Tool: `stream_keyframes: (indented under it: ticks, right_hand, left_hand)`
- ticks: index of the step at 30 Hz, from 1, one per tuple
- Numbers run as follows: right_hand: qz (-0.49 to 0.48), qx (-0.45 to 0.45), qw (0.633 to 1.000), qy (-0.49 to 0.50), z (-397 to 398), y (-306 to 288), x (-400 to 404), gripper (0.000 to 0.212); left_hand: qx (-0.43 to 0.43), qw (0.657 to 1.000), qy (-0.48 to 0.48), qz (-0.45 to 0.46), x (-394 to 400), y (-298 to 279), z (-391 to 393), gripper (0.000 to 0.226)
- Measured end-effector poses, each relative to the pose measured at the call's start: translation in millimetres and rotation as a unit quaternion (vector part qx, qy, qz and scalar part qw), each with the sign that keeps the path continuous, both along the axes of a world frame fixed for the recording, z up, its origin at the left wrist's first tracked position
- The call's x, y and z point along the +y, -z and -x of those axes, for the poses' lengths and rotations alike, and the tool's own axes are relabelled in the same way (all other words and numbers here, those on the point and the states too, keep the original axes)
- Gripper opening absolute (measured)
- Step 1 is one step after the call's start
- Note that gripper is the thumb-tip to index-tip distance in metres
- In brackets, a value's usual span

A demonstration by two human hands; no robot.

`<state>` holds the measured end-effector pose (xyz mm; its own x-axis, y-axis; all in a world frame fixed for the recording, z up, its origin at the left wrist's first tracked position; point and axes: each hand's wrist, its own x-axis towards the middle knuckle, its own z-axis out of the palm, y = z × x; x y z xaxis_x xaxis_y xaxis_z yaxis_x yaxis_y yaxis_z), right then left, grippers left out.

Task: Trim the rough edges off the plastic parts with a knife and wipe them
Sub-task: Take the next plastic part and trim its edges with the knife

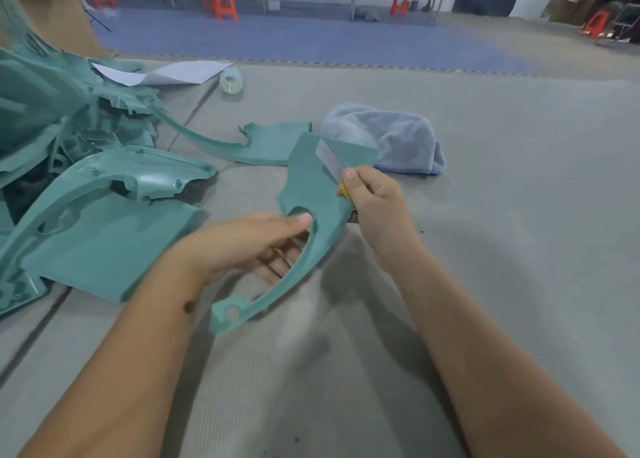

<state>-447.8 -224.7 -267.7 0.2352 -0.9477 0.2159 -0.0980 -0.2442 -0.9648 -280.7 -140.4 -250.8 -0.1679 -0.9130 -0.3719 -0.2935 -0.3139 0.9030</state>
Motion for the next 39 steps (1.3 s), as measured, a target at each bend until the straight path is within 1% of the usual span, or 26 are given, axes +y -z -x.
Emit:
stream_keyframes:
  ticks: [2, 4, 6, 7, 9, 10, 12, 15, 17, 18, 22, 26, 29, 32, 34, 36, 39]
  right_hand:
    - [0.007, -0.007, 1.000, -0.019, -5.6, 1.4, 4.8, 0.035]
    - [0.007, -0.029, 0.999, -0.033, -9.6, 2.8, 7.0, 0.034]
    - [0.013, -0.061, 0.998, -0.027, -10.4, 1.9, 7.3, 0.034]
    - [0.029, -0.071, 0.997, -0.006, -8.1, 1.2, 5.9, 0.034]
    - [0.062, -0.071, 0.994, 0.047, 0.9, 0.5, 1.4, 0.035]
    - [0.061, -0.067, 0.994, 0.055, 6.3, 0.2, -0.5, 0.034]
    - [0.029, -0.059, 0.998, 0.015, 13.8, -0.5, -1.2, 0.032]
    - [-0.056, -0.055, 0.994, -0.073, 12.7, -1.8, 3.3, 0.033]
    - [-0.103, -0.056, 0.986, -0.121, 8.5, -2.3, 8.0, 0.036]
    - [-0.110, -0.053, 0.982, -0.144, 6.6, -1.5, 9.9, 0.038]
    - [-0.092, -0.049, 0.971, -0.214, 2.3, 3.4, 14.1, 0.040]
    - [-0.083, -0.051, 0.964, -0.248, 4.4, 6.3, 12.3, 0.044]
    - [-0.084, -0.055, 0.960, -0.260, 8.5, 7.1, 10.2, 0.037]
    - [-0.087, -0.062, 0.958, -0.267, 10.8, 8.0, 7.7, 0.031]
    - [-0.078, -0.064, 0.957, -0.271, 10.4, 9.3, 6.7, 0.031]
    - [-0.077, -0.086, 0.958, -0.264, 9.8, 9.5, 4.7, 0.033]
    - [-0.088, -0.134, 0.963, -0.216, 12.9, 6.6, -4.9, 0.037]
  left_hand:
    - [-0.022, 0.997, -0.069, 0.038, -5.5, 6.4, 16.0, 0.039]
    - [0.015, 0.990, -0.129, 0.062, -9.8, 12.9, 29.7, 0.030]
    - [0.067, 0.981, -0.173, 0.064, -10.5, 14.4, 37.1, 0.027]
    - [0.090, 0.975, -0.195, 0.062, -10.4, 13.9, 38.6, 0.027]
    - [0.134, 0.959, -0.244, 0.057, -10.6, 12.1, 37.2, 0.030]
    - [0.151, 0.951, -0.264, 0.056, -11.3, 12.1, 35.2, 0.030]
    - [0.172, 0.939, -0.292, 0.055, -12.1, 11.2, 32.5, 0.029]
    - [0.196, 0.929, -0.311, 0.048, -12.4, 9.7, 33.6, 0.030]
    - [0.214, 0.925, -0.310, 0.047, -12.2, 8.5, 34.8, 0.032]
    - [0.219, 0.926, -0.304, 0.048, -11.7, 8.0, 34.8, 0.034]
    - [0.207, 0.935, -0.284, 0.048, -9.8, 7.5, 34.7, 0.039]
    - [0.204, 0.945, -0.253, 0.033, -9.5, 7.2, 38.3, 0.039]
    - [0.223, 0.949, -0.220, 0.010, -8.2, 6.1, 39.9, 0.036]
    - [0.253, 0.946, -0.202, -0.004, -7.5, 3.9, 39.2, 0.034]
    - [0.264, 0.945, -0.193, -0.010, -7.0, 3.5, 37.6, 0.035]
    - [0.278, 0.943, -0.180, -0.020, -5.6, 4.1, 36.0, 0.036]
    - [0.277, 0.949, -0.141, -0.042, -3.0, 6.2, 37.2, 0.037]
